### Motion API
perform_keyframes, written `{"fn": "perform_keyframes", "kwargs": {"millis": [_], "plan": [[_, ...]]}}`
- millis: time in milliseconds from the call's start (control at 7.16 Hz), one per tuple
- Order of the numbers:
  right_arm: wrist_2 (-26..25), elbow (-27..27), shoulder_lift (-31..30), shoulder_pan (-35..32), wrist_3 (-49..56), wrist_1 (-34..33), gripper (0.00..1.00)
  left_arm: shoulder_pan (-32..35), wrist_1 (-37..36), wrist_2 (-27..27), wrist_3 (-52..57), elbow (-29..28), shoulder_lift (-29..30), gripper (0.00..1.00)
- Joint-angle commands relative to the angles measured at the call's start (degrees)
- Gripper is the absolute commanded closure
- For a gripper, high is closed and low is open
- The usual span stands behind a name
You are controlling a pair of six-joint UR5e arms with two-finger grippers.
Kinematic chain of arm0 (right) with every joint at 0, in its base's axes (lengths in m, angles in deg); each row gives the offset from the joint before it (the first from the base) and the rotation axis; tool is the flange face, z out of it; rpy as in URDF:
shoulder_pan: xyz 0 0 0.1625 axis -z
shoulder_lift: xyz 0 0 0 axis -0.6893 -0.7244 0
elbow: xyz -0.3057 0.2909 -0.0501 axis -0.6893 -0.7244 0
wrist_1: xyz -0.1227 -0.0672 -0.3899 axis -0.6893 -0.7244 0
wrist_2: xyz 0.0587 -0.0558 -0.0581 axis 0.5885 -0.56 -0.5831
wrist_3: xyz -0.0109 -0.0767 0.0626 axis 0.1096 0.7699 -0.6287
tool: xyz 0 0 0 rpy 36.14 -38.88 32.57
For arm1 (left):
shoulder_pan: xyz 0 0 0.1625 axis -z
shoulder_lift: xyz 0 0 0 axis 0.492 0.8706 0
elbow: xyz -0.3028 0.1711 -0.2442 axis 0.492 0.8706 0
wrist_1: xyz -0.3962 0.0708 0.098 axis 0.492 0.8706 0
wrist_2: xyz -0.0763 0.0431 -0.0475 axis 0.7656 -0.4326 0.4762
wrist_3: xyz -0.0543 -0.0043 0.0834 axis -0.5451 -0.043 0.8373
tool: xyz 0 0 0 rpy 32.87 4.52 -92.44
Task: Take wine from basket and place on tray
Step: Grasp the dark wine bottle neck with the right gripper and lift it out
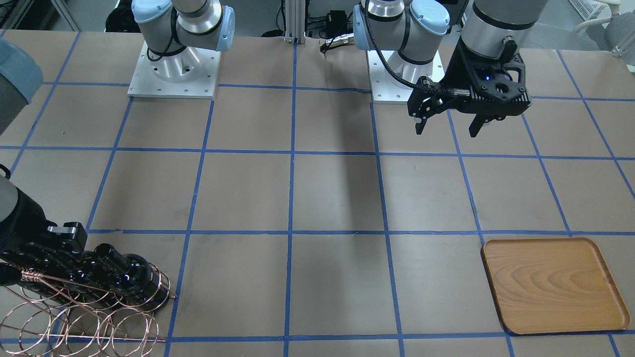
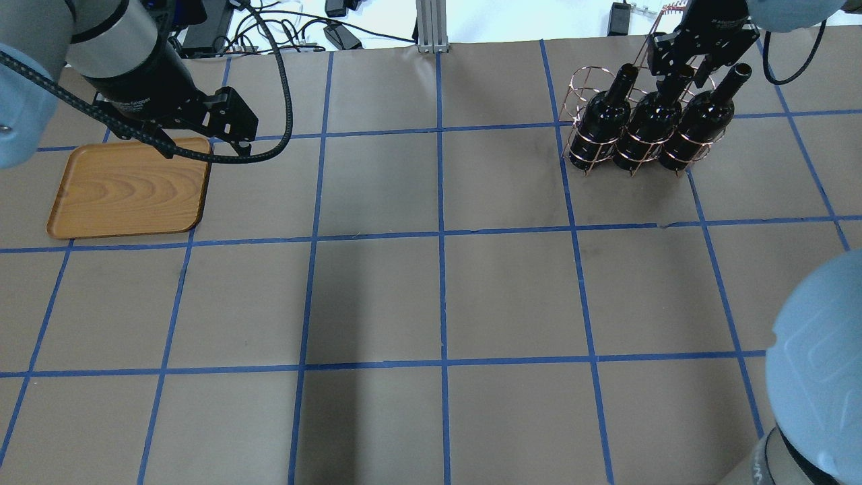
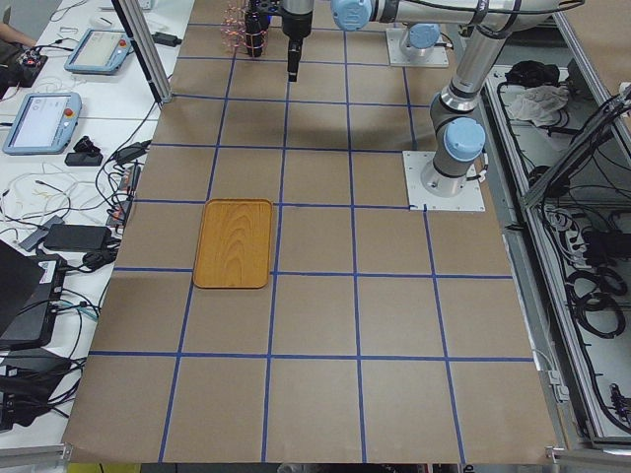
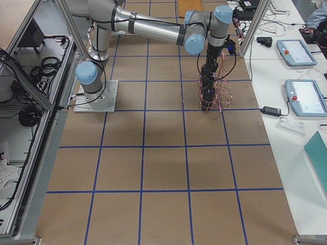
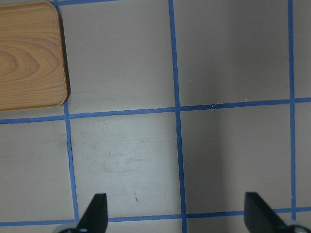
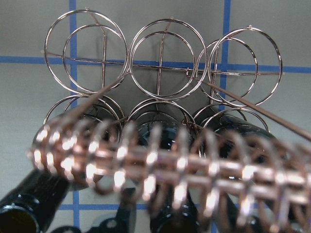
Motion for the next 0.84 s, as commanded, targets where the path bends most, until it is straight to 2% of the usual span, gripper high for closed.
{"fn": "perform_keyframes", "kwargs": {"millis": [0, 140, 279, 699], "plan": [[0.5, -0.1, 0.1, 0.0, -0.1, -0.3, 0.63, -0.1, -0.1, 0.0, 0.0, 0.0, 0.0, 0.00], [0.6, -0.1, 0.0, 0.0, -0.1, -0.2, 0.76, -0.1, -0.1, 0.0, 0.0, 0.0, 0.1, 0.00], [0.6, -0.2, -0.3, 0.0, -0.2, -0.2, 0.81, -0.1, -0.3, 0.0, 0.0, 0.0, 0.1, 0.00], [0.5, -2.2, -4.6, 0.0, -0.4, 0.3, 0.81, -0.1, -0.5, 0.2, 0.0, 0.0, 0.2, 0.00]]}}
